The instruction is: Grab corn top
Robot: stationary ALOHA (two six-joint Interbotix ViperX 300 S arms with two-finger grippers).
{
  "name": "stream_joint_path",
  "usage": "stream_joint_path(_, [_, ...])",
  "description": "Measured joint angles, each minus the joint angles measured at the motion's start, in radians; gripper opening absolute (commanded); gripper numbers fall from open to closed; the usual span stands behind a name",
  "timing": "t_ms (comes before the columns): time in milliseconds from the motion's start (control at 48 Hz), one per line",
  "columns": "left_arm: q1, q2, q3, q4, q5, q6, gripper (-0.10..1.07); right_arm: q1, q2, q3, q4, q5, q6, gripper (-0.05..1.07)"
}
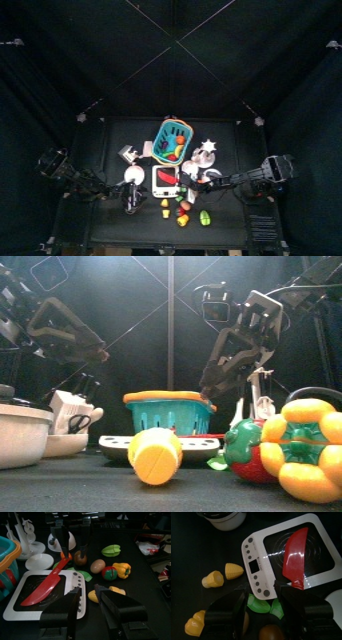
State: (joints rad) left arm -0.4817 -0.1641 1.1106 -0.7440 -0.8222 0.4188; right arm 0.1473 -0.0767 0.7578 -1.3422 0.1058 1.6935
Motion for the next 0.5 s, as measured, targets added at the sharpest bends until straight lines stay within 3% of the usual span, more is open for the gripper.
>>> stream_joint_path(271, [0.012, -0.002, 0.000, 0.000, -0.003, 0.006, 0.72, 0.026, 0.044, -0.054, 0.021, 0.002, 0.000, 0.80])
stream_joint_path(500, [0.103, -0.064, 0.018, 0.017, -0.002, 0.018, 0.72, 0.058, 0.156, -0.138, 0.026, 0.000, 0.000, 0.80])
